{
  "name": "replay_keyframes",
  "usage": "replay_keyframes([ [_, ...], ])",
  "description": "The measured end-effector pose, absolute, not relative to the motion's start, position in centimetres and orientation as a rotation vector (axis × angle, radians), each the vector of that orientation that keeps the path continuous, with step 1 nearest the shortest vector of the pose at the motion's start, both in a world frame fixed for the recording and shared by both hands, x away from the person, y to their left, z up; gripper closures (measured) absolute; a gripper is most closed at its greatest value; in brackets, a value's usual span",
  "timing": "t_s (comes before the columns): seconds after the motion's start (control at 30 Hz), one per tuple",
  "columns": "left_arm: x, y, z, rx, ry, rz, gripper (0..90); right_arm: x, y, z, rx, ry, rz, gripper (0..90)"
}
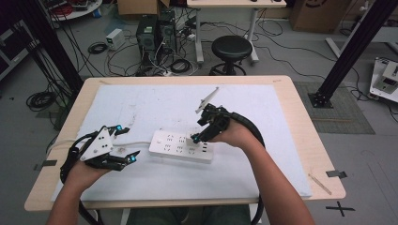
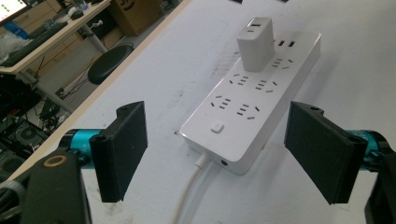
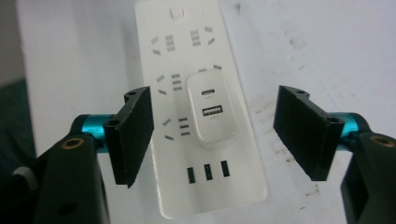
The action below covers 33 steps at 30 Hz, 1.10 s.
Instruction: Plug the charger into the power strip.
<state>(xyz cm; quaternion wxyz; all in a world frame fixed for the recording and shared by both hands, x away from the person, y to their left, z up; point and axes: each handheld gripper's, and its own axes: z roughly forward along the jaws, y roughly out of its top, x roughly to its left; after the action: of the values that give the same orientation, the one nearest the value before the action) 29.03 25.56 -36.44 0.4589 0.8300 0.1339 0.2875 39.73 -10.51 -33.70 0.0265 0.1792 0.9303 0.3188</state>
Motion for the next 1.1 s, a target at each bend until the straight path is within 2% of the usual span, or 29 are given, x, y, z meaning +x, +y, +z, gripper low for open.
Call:
replay_keyframes([
  [0.13,29.5,25.4,-36.3,2.04,0.321,0.687,21.4,38.4,-13.1,-33.4,0.623,2.776,1.151,21.8],
  [0.5,30.2,25.1,-36.8,2.019,0.331,0.636,21.4,36.1,-19.5,-35.0,0.81,2.579,1.359,20.2],
  [0.83,30.6,25.4,-37.4,1.986,0.366,0.592,21.4,34.9,-22.9,-37.0,0.908,2.474,1.47,20.1],
  [1.1,30.5,25.2,-37.8,1.991,0.37,0.578,21.4,34.5,-23.9,-37.9,0.958,2.435,1.489,20.1],
])
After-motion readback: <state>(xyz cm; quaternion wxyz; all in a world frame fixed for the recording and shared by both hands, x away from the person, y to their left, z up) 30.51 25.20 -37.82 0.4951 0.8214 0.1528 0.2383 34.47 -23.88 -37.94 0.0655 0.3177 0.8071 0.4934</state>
